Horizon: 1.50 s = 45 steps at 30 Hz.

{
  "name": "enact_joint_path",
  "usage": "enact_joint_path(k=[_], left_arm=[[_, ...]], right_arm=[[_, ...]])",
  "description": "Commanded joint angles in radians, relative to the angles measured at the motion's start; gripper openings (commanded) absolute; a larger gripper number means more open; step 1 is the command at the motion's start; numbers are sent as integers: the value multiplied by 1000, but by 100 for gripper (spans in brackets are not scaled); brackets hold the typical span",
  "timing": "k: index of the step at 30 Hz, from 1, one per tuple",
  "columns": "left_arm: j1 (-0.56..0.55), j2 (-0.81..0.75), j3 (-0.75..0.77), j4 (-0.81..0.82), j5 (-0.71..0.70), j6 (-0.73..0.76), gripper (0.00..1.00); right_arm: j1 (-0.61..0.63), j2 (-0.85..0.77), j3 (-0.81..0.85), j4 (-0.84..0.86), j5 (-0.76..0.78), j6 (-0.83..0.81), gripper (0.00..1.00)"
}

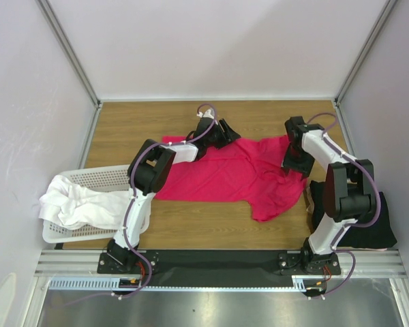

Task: Fold and stack the t-shirts
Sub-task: Fold the tshirt

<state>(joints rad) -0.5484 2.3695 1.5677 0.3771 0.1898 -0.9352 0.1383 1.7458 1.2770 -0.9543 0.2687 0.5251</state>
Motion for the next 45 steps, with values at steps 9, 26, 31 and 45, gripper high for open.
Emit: enact_joint_path(k=[9,26,31,45], left_arm=[[8,19,-15,-38,-13,13,61],[8,20,-1,-67,-18,21,61],[7,20,3,-75,-23,21,61],[5,19,14,-106,-39,26,61]], right_arm=[[-43,151,423,239,-31,-190,64],[-131,428,576,345,-181,-269,56],[-158,457,575,354,-181,-264,46],[-227,491,622,399,-210,-274,0]])
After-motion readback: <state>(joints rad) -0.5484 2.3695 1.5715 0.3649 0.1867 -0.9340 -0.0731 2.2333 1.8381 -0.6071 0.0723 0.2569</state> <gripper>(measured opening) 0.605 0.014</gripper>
